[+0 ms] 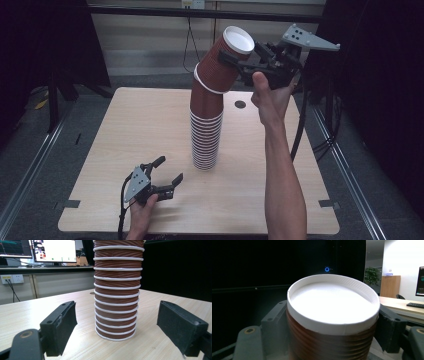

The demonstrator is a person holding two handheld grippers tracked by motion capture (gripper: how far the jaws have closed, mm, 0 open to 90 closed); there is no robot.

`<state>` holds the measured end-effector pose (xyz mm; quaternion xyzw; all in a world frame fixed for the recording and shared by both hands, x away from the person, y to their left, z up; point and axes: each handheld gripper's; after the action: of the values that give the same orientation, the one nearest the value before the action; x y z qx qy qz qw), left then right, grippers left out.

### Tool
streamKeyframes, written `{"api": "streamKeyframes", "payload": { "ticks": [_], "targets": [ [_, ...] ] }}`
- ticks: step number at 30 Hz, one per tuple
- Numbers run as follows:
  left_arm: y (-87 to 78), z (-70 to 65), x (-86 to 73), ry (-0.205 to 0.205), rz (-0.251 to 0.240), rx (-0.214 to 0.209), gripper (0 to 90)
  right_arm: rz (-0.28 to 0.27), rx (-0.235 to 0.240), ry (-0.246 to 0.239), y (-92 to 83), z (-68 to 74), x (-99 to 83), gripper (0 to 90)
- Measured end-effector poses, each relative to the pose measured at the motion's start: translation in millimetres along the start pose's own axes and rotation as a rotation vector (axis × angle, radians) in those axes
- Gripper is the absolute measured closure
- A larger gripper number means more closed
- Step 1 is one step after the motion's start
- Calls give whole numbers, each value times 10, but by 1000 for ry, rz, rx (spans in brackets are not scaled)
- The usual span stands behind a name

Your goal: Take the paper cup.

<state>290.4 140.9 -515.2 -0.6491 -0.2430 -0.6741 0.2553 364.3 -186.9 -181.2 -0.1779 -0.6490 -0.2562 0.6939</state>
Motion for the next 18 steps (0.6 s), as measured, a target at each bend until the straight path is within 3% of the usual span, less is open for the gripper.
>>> {"api": "streamKeyframes", "payload": {
  "ticks": [13, 14, 18],
  "targets": [
    [0, 1, 0, 1, 0, -1, 157, -36, -20, 4, -251, -27, -6, 239],
    [1, -12, -3, -18, -2, 3, 157, -36, -24, 3, -277, -28, -6, 239],
    [0, 0, 0, 1, 0, -1, 157, -38, -41, -1, -396, -24, 7, 239]
  ]
}}
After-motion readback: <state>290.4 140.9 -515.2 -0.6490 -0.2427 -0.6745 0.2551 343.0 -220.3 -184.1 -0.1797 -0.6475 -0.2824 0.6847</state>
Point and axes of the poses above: each handheld gripper's, and its own axes: y roughly forward along the jaws, x roughly out of its top, z roughly to its left, and after that the axes turned 3 degrees about y, right-handed
